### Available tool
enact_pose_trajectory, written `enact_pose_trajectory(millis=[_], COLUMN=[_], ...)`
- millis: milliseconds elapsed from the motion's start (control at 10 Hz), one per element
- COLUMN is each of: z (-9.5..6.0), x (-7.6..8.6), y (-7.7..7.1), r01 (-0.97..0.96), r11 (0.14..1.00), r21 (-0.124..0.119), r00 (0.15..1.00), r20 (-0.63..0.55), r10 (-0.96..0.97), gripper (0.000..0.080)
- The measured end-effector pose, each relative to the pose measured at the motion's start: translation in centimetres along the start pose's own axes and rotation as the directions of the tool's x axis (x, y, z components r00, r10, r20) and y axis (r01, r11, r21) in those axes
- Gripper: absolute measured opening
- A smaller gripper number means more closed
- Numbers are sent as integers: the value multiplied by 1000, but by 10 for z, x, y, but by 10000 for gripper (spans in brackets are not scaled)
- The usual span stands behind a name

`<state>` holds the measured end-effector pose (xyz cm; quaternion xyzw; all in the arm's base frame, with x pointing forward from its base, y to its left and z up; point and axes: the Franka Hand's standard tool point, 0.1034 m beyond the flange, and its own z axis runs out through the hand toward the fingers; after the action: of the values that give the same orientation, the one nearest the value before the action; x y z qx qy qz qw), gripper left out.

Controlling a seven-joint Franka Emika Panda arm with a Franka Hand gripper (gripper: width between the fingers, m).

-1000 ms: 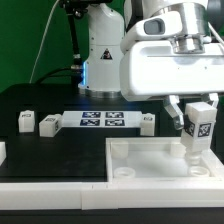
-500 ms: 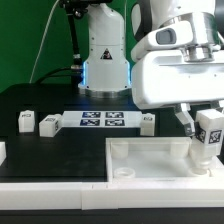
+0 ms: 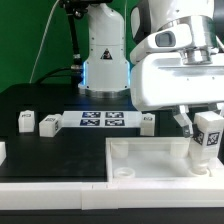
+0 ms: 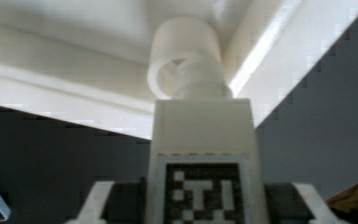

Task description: Assemble one leg

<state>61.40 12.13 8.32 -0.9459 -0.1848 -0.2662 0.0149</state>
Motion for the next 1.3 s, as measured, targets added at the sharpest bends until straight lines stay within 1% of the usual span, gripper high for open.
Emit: enact_pose_trajectory(millis=[200,300,400,800,900,1000,1100,1200,1300], z=[4,8,10,11,11,11,11,11,11], x=[-2,-7,-8,-6,-6,-6,-7,-7,-7], y=[6,5,3,1,1,1,1,1,1], r01=[28,30,31,34,34,34,34,34,34], r11=[1000,1000,999,999,999,999,999,999,999], r21=[-9,-8,-8,-17,-16,-15,-15,-15,-15], r00=[999,999,999,998,998,998,998,998,998], r20=[-16,-11,-17,-60,-54,-54,-54,-54,-54], r10=[-28,-30,-32,-35,-35,-35,-35,-35,-35], gripper=[291,291,291,291,398,398,537,613,613])
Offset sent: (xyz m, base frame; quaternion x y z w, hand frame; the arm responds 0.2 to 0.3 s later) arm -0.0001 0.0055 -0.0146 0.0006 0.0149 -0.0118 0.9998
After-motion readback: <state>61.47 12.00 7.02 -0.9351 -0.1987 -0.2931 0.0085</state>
